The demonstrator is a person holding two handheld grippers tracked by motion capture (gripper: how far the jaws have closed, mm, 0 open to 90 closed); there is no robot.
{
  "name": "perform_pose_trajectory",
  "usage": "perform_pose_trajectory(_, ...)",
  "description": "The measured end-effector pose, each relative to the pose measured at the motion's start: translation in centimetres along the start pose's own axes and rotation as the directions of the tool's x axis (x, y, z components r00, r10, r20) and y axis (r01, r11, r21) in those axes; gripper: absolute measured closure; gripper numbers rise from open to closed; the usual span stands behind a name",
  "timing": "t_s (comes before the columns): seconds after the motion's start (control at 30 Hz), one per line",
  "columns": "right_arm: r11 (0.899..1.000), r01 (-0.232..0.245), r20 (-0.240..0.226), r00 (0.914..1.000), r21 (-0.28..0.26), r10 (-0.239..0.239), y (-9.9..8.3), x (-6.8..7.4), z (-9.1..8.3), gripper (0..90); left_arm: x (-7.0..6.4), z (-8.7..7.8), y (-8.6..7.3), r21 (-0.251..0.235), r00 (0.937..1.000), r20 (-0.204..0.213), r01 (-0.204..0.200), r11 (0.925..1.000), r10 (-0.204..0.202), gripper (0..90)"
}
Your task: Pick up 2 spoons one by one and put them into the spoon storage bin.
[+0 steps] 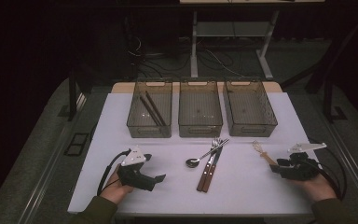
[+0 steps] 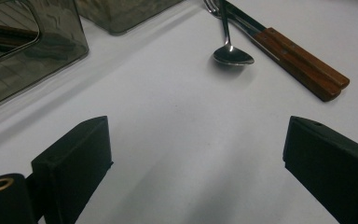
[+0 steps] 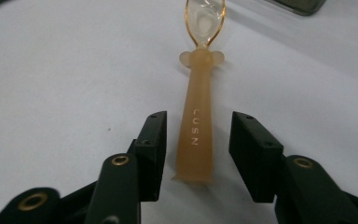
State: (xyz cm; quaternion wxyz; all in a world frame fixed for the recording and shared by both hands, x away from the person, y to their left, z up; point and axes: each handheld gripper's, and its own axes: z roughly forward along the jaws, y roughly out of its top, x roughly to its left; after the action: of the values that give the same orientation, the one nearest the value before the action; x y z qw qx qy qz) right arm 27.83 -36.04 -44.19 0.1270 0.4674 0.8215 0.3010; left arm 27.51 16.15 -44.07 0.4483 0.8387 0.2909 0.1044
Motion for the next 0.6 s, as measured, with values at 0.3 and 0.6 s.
perform_pose_trajectory(0.3, 0.999, 0.038, 0.03, 0.9988, 0.021, -0.039, 0.12, 0.3, 0.18, 67.5, 0.11, -0.04, 0.03, 0.002, 0.9999, -0.003, 0.012, 0.9999, -0.012, 6.4)
perform_pose_trajectory(0.6, 0.999, 0.029, 0.034, 0.9989, 0.039, -0.03, 0.34, 0.49, 0.25, 72.5, 0.0, -0.05, -0.02, 0.005, 1.0, 0.005, -0.003, 1.0, 0.003, 6.3)
